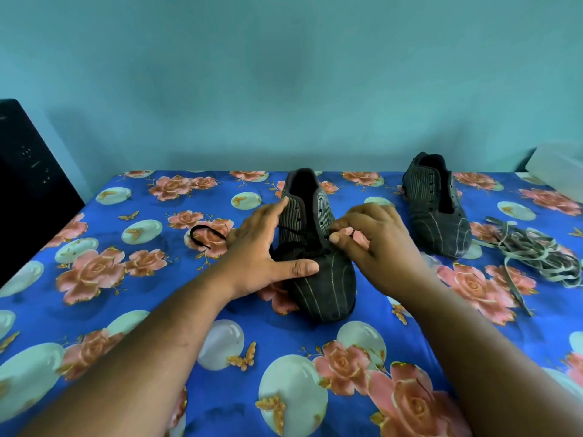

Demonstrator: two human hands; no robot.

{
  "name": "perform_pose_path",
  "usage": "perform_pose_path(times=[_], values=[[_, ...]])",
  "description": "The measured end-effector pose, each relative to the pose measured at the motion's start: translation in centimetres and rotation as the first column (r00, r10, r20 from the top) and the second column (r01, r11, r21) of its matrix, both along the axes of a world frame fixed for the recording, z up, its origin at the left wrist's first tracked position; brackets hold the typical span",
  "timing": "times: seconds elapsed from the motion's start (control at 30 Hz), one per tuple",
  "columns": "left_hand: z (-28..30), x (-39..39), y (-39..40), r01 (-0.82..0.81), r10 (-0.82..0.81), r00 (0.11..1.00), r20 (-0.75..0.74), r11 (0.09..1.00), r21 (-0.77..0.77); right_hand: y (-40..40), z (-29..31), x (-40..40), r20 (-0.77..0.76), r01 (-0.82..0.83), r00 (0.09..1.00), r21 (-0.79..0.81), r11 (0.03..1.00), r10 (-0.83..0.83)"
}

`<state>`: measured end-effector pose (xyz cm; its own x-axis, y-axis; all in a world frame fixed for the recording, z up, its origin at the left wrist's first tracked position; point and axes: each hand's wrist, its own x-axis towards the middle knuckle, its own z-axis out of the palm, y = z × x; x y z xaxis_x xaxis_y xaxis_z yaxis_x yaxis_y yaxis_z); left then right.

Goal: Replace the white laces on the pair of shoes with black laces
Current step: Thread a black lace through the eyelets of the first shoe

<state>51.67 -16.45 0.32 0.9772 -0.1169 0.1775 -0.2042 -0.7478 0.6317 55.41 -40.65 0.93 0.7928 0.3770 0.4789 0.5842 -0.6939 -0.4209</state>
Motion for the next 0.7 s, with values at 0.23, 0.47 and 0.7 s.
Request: perform_pose_path(times=[0.23,0.47,0.7], values=[[-0.6,0.7,0.2,-0.047,0.051,0.996,-0.072,0.998,0.043,-1.3,0.6,0.7,0.055,0.197,0.978,0.083,0.977,-0.202],[0.3,-0.1,-0.2,-0.017,0.022,0.989,-0.150,0.999,0.031,-5.0,1.6,1.7,-0.032,0.680,0.732,0.077,0.729,-0.680],[0.6,0.0,0.6,-0.071,0.051,0.988,-0.148,0.989,-0.130,-0.3,1.0,-0.4,0.061,0.162,0.986,-0.095,0.982,-0.157]])
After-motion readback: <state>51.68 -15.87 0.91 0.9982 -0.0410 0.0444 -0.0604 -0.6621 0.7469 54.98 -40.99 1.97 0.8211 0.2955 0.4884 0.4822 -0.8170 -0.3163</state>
